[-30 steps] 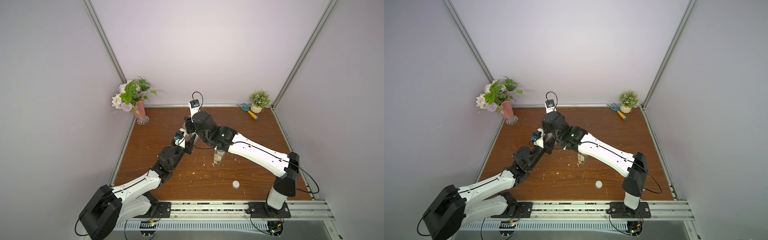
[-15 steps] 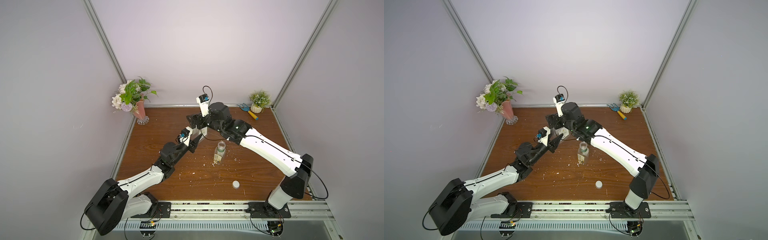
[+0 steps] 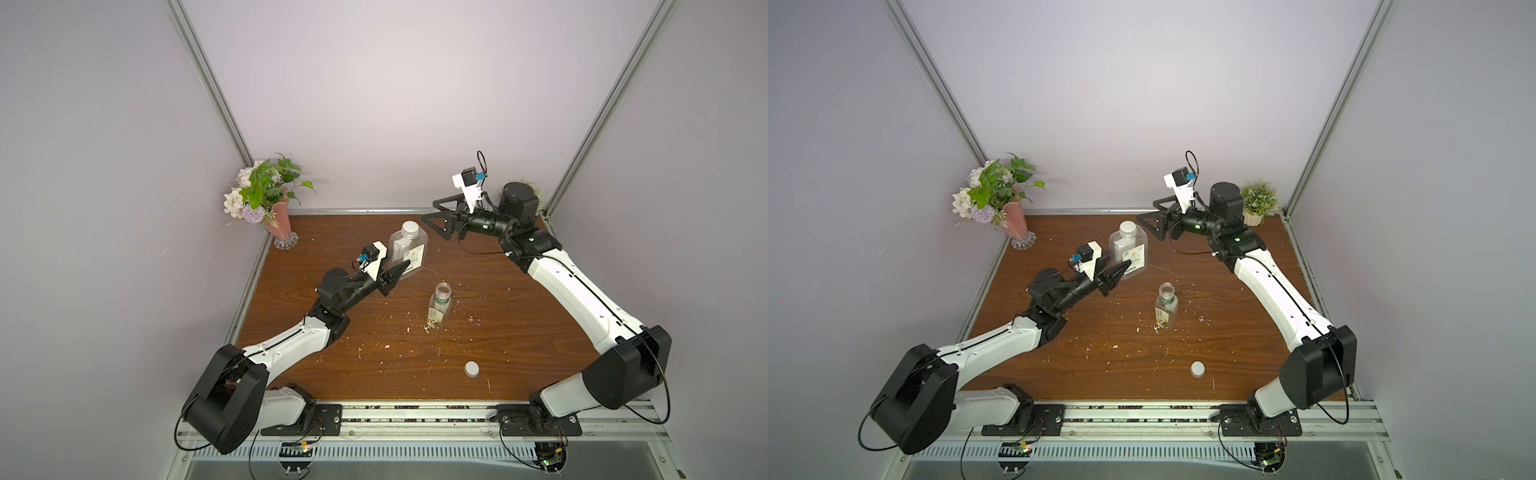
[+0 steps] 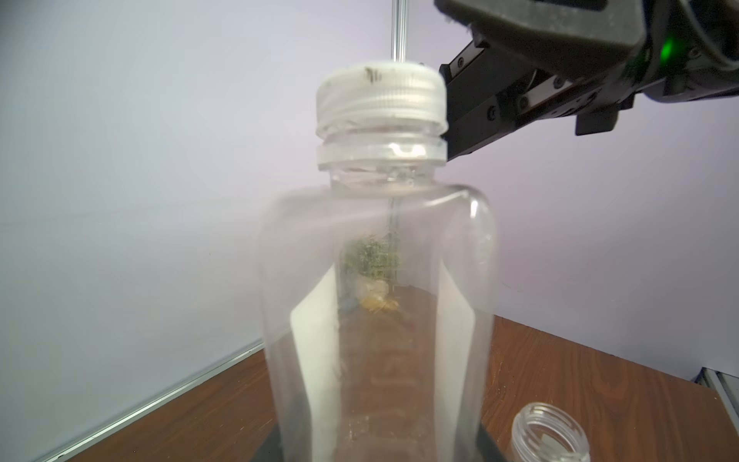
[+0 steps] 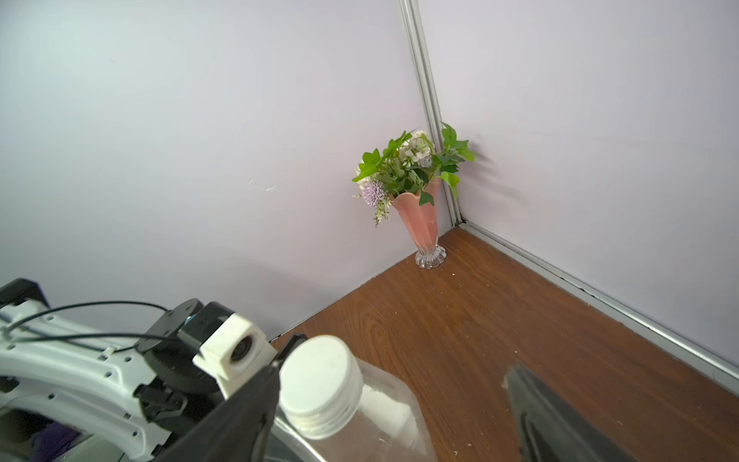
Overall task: Screw on the bottle caps
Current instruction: Screw the bottle cap onto the plastic bottle.
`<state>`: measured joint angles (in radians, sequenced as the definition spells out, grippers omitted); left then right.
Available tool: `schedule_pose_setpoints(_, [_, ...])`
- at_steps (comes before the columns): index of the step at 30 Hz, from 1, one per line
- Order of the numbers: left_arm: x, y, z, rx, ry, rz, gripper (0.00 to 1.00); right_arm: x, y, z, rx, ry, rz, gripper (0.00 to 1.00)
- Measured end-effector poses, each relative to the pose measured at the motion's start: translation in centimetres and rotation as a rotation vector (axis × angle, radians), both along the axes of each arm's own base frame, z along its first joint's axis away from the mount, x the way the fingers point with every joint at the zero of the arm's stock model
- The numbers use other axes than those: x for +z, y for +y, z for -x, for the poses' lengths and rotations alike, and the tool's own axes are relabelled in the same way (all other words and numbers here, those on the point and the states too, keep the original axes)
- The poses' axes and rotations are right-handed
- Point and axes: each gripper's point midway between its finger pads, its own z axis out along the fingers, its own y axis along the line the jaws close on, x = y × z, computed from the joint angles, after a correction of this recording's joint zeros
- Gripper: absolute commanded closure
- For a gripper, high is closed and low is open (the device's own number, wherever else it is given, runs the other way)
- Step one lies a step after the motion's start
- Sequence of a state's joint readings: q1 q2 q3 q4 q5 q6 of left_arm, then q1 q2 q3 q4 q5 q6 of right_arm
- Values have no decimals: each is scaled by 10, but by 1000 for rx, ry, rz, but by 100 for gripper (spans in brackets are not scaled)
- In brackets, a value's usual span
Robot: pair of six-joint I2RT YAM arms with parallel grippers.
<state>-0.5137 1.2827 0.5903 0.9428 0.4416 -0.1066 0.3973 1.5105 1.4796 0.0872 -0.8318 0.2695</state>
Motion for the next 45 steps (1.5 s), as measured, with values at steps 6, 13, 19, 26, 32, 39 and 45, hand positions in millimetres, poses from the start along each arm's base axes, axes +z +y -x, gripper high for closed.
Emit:
schedule_pose_setpoints(6, [1, -5, 7, -61, 7, 5, 100, 5, 16, 15, 191, -26, -30, 14])
schedule_pose_setpoints(13, [11, -10, 12, -118, 3, 16, 100, -13, 32, 26, 314, 5, -16, 19])
schedule_pose_setpoints(19, [16, -13, 16, -150, -4, 18, 99, -12, 41, 39, 358, -39, 7, 37])
schedule_pose_setpoints(26, [11, -14, 15, -157, 20, 12, 100, -14, 45, 43, 368, -64, 18, 53])
schedule_pose_setpoints(32, [10, -13, 15, -156, 33, 15, 100, -14, 46, 40, 346, -88, 26, 70])
schedule_pose_setpoints(39, [10, -12, 13, -148, 34, 17, 100, -14, 47, 38, 313, -88, 38, 100])
schedule_pose_setpoints(45, [8, -8, 6, -98, 40, 17, 99, -18, 54, 32, 235, -76, 72, 100])
